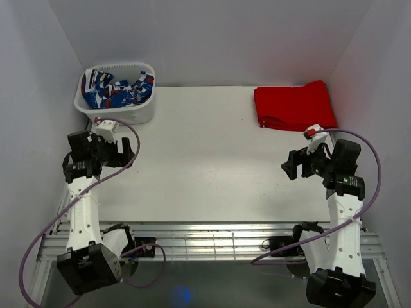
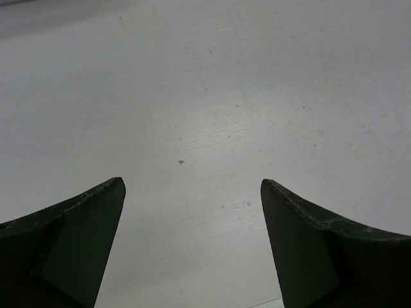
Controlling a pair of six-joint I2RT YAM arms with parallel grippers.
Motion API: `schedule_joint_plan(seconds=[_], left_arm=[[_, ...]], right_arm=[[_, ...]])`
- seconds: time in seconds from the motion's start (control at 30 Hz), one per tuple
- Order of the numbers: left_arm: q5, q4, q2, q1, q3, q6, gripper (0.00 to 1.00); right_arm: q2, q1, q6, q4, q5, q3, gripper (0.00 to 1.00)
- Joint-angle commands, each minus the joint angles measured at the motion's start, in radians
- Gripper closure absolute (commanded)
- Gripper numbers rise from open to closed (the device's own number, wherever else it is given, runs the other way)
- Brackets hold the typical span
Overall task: Fold and stack the trousers
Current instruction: Grab the trousers from the pile
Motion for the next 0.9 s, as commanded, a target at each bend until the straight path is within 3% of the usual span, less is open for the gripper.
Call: schedule_joint_plan(seconds=[0.0, 0.1, 0.23, 0.47, 0.57, 0.7, 0.87], left_arm=[[-0.035, 0.019, 0.061, 0.007, 0.150, -0.056, 0.02], [-0.068, 0.037, 0.163, 0.006, 0.270, -0.102, 0.02], [-0.109, 0.025, 0.386, 0.006, 0.631, -0.251, 0.02], [-0.132, 0.003, 0.791, 0.006, 1.061, -0.414, 0.02], [-0.035, 0.014, 0.912, 0.006, 1.126, -0.427, 0.02], [0.070, 0.139, 0.980, 0.006, 1.063, -0.475, 0.02], [-0.011, 0.173, 1.078, -0.014, 1.025, -0.474, 0.02]], right_arm=[[0.019, 0.001, 0.017, 0.036, -0.039, 0.006, 0.10], [0.054, 0.001, 0.022, 0.036, -0.045, 0.016, 0.10], [0.105, 0.001, 0.025, 0.033, -0.053, 0.036, 0.10], [0.195, 0.001, 0.019, 0.036, -0.060, 0.050, 0.10], [0.234, 0.001, 0.036, 0.040, -0.067, 0.061, 0.10], [0.266, 0.001, 0.053, 0.059, -0.074, 0.055, 0.10], [0.289, 0.002, 0.040, 0.048, -0.059, 0.062, 0.10]])
